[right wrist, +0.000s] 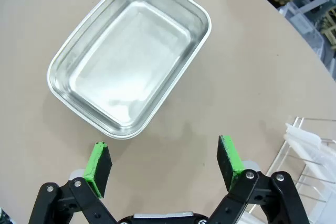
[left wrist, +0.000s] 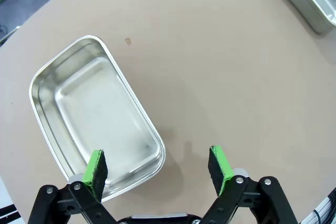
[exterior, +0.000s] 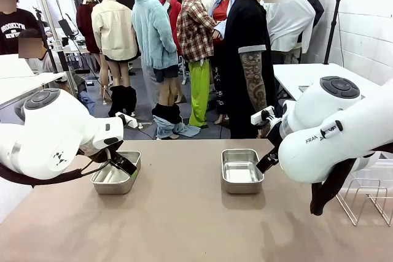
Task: Place the bread in airtight containers.
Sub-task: Lift both Airtight Container.
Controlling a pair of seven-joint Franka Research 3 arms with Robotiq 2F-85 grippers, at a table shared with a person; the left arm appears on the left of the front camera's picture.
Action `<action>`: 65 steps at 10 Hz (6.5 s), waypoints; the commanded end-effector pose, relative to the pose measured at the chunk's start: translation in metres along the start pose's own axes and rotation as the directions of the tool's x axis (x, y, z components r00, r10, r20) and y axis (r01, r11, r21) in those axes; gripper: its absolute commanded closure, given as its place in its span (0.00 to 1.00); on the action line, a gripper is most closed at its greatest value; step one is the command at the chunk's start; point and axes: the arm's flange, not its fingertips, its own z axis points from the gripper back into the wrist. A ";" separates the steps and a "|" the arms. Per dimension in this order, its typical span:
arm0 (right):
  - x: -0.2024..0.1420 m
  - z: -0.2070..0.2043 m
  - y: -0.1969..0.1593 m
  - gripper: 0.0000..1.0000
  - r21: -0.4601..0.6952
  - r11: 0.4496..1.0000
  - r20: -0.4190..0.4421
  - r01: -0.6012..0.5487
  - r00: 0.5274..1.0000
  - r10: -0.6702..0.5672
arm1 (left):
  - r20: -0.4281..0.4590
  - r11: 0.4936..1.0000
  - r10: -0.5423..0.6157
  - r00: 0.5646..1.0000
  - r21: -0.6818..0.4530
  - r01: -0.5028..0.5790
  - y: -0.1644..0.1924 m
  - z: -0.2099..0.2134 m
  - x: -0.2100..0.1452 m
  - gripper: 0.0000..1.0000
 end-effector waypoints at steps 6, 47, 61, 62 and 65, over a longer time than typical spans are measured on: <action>0.000 0.000 0.000 0.00 0.000 1.000 0.000 0.000 1.000 0.000 | 0.000 1.000 0.000 1.000 0.000 0.000 0.000 0.000 0.000 0.00; -0.168 0.244 -0.231 0.00 -0.123 0.771 0.192 0.625 0.777 -0.599 | 0.057 0.946 0.278 0.959 0.156 -0.284 0.171 0.137 -0.019 0.00; -0.107 0.265 -0.209 0.00 -0.147 0.762 0.184 0.630 0.775 -0.605 | 0.030 0.954 0.275 0.961 0.116 -0.276 0.132 0.137 0.016 0.00; -0.073 0.276 -0.199 0.00 -0.134 0.796 0.176 0.590 0.805 -0.567 | 0.045 0.958 0.254 0.966 0.127 -0.257 0.117 0.143 0.026 0.00; 0.033 0.268 -0.158 0.00 -0.032 0.862 -0.098 0.505 0.857 -0.506 | -0.053 0.943 0.315 0.947 0.132 -0.307 0.105 0.146 0.051 0.00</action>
